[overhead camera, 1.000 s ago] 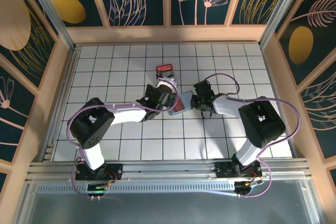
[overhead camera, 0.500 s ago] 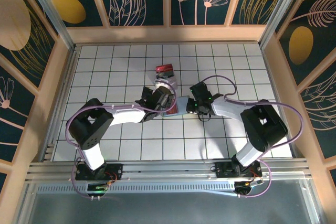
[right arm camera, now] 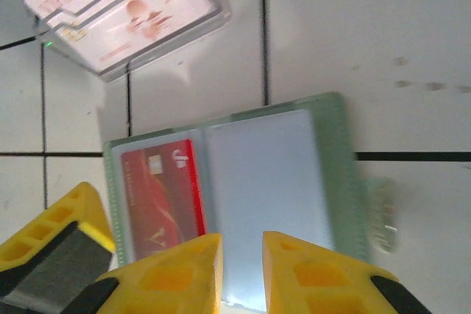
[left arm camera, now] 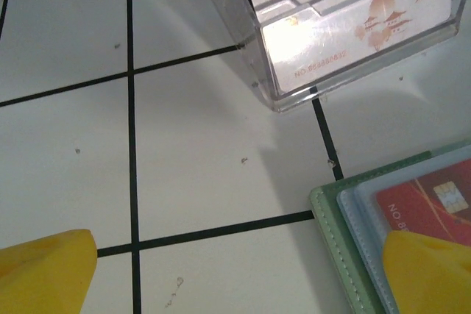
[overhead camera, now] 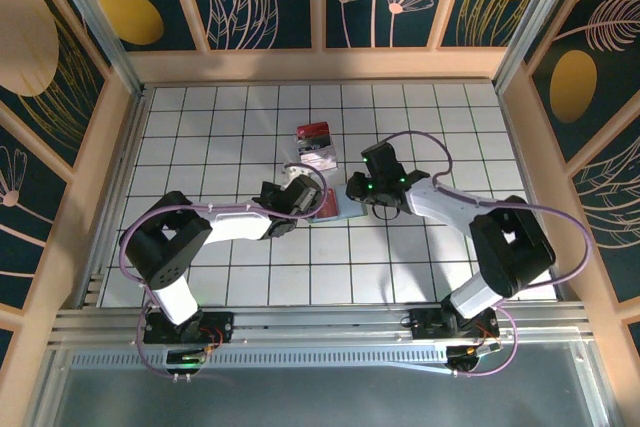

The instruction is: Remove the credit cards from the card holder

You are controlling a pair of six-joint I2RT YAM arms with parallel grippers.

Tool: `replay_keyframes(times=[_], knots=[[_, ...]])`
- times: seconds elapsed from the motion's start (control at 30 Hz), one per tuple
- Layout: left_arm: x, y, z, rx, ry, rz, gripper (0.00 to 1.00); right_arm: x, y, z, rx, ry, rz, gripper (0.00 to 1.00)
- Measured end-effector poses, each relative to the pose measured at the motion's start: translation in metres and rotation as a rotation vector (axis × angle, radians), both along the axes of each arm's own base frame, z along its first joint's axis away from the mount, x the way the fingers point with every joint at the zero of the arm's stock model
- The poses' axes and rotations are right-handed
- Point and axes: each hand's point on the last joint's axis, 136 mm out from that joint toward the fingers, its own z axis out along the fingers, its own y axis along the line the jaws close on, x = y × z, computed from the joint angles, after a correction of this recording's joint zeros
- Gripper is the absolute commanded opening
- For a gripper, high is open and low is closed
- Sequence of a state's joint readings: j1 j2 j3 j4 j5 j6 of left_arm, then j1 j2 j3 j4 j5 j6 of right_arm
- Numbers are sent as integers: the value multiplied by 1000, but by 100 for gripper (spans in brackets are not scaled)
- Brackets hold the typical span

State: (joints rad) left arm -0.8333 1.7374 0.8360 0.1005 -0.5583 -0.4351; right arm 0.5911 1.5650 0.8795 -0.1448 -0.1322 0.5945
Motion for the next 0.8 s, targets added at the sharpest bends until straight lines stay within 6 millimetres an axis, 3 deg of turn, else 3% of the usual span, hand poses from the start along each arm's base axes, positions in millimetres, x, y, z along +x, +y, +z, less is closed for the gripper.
replay_keyframes(times=[0.23,0.43,0.8], knots=[[-1,1,-3,-3,9,11,99,-7,23,-27,46,90,78,21],[-2,2,-10,11,22,11,99,-8,38,-30,65,100,119,20],[-4,4,-18,23,38,16,99,-11,41,-42,60,129,133,23]])
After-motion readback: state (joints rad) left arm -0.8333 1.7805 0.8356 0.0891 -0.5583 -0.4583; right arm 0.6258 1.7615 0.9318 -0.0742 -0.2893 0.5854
